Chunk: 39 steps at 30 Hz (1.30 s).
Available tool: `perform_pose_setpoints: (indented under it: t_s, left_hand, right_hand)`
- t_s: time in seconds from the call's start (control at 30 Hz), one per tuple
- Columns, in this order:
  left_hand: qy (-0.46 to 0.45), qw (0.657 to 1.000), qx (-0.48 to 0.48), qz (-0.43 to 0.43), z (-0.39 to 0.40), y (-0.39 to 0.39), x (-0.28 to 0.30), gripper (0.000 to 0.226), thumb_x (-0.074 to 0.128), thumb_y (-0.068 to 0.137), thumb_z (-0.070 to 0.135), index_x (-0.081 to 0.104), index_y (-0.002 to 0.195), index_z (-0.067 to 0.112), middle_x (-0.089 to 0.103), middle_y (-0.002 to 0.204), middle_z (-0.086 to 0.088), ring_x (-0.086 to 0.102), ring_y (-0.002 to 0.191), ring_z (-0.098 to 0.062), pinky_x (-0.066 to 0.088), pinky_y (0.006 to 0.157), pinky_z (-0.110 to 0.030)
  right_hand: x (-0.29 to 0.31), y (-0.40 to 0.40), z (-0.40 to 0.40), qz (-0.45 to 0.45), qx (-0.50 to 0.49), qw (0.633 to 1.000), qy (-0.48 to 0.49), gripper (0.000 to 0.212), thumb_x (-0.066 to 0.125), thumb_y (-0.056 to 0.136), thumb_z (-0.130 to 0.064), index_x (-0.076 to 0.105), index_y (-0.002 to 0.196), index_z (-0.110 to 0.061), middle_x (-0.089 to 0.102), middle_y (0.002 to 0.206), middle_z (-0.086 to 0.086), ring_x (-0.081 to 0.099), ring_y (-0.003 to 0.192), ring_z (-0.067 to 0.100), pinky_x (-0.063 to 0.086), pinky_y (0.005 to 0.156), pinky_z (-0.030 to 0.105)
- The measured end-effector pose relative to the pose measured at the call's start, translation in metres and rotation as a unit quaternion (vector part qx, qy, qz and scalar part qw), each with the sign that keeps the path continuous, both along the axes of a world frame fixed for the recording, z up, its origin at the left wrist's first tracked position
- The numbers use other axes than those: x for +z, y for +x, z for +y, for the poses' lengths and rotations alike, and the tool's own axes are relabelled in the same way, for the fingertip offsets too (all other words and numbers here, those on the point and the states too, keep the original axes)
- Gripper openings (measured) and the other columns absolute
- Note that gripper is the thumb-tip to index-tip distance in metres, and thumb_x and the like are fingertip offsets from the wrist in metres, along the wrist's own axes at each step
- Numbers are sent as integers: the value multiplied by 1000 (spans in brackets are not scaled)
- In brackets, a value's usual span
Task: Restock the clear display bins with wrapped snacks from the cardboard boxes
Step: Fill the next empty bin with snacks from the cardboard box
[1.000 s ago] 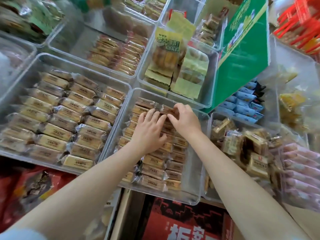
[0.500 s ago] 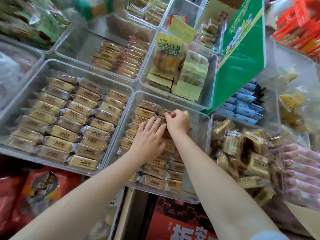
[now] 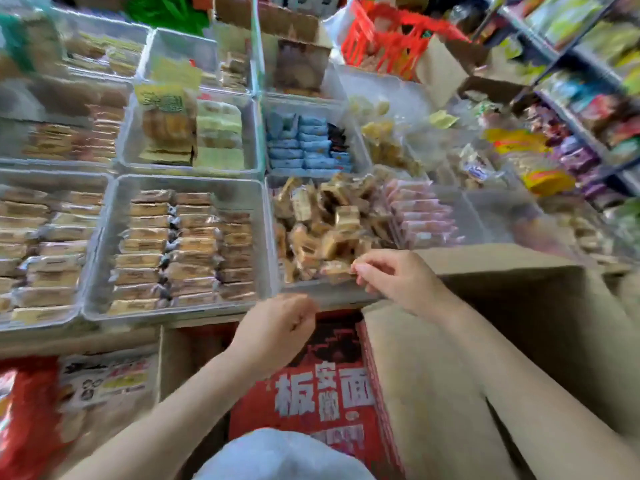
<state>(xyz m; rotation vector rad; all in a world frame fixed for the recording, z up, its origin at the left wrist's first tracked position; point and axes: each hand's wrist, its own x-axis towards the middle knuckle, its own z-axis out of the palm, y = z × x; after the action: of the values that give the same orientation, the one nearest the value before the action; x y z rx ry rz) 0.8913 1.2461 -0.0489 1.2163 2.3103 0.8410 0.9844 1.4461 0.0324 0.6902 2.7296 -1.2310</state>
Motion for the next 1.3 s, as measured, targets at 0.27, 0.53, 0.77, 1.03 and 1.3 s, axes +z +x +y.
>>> perform_pose_setpoints:
  t_s: [0.27,0.53,0.77,1.03,1.3]
  left_hand:
    - [188,973,-125,41,104,203,33,30,49,95,26,67,117,17,63,121,-1,55,114,-17,42,95,-26]
    - [10,984,-38,172,191,270,30,28,53,99,31,67,121,23,64,124,1,53,122,-21,35,109,-41]
    - [25,986,42,160,198,266,29,18,58,96,18,76,98,12,75,91,-2,69,85,-19,53,74,-29]
    - [24,984,78,159,198,266,26,18,60,94,17,74,84,13,68,72,3,64,68,-14,50,63,-23]
    - [6,985,69,156,206,266,24,17,61,93,20,76,86,16,69,73,6,64,68,-10,43,62,-14]
  right_hand:
    - [2,204,107,80,-211,973,42,23,59,96,-18,73,80,-27,69,72,0,63,63,14,54,61,33]
    - [-71,266,183,-266,60,955,117,30,55,100,-28,67,124,-14,65,126,5,59,116,23,44,92,28]
    - [-157,255,213,-416,198,876,143,40,49,102,-11,47,142,-8,53,140,14,57,120,27,48,93,31]
    - [-223,286,216,-465,415,749,225,39,48,104,-28,51,142,-24,54,141,1,57,119,23,48,100,35]
    - [-229,265,237,-425,397,779,234,22,54,101,-23,63,119,-16,64,119,7,62,103,23,52,91,36]
